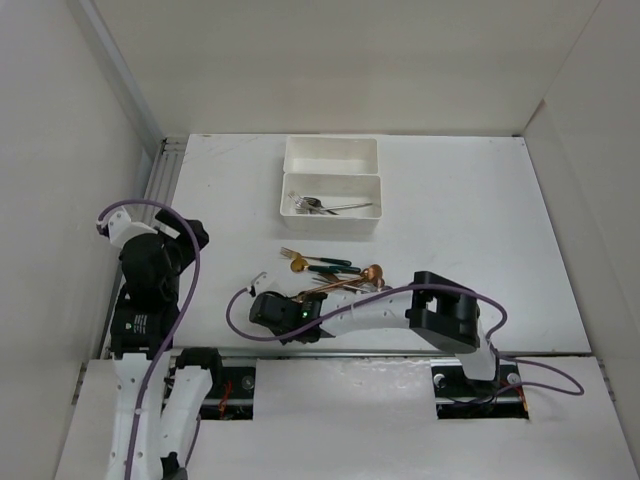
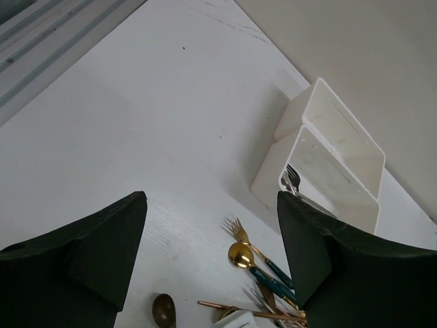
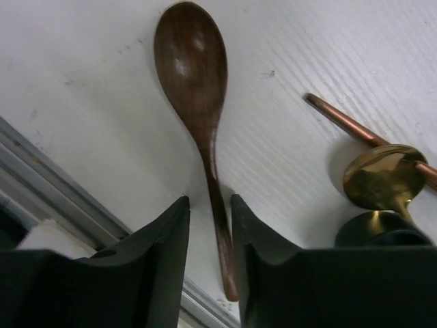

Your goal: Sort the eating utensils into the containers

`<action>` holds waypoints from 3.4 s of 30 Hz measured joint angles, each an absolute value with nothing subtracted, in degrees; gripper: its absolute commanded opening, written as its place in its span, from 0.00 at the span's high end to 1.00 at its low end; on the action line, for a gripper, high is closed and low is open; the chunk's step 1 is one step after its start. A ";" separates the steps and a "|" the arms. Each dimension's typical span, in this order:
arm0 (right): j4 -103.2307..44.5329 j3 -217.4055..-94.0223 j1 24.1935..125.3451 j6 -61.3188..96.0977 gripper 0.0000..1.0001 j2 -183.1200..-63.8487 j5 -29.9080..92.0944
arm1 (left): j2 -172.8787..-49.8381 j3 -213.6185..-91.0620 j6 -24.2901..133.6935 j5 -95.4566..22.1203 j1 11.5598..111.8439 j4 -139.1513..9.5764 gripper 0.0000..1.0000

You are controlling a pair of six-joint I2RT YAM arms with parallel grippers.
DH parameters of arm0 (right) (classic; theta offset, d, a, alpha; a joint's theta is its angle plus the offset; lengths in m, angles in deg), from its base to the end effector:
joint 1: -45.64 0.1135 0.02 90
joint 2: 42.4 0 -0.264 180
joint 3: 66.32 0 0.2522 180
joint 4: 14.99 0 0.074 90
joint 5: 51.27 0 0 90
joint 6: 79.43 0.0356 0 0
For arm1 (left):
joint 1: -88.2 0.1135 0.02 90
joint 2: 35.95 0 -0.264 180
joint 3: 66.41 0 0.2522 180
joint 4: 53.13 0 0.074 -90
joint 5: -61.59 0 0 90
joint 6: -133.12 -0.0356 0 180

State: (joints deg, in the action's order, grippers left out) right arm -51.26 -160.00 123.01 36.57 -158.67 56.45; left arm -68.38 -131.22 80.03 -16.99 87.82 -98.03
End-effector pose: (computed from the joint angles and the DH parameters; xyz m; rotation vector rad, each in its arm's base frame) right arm 0.1036 0.4128 0.1610 -1.0058 2.3469 0.3112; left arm 0.1165 0.0063 0.3665 -0.6967 1.6533 -0.2893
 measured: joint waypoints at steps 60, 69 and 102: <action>-28.20 -169.51 90.20 -35.66 1.00 -161.49 65.34 | -82.80 -124.66 67.20 -39.32 85.52 -74.84 0.27; -22.69 -175.89 87.07 -39.71 1.00 -161.91 63.82 | -83.76 -124.68 66.78 -37.93 85.52 -74.42 0.27; -37.64 -162.82 96.93 -22.70 0.09 -129.14 52.76 | -87.55 -127.74 66.45 -37.18 85.52 -74.46 0.27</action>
State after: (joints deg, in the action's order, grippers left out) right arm -37.64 -162.82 96.93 -22.70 -129.14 52.76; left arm -87.55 -127.74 66.45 -37.18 85.52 -74.46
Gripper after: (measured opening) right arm 0.950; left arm 0.737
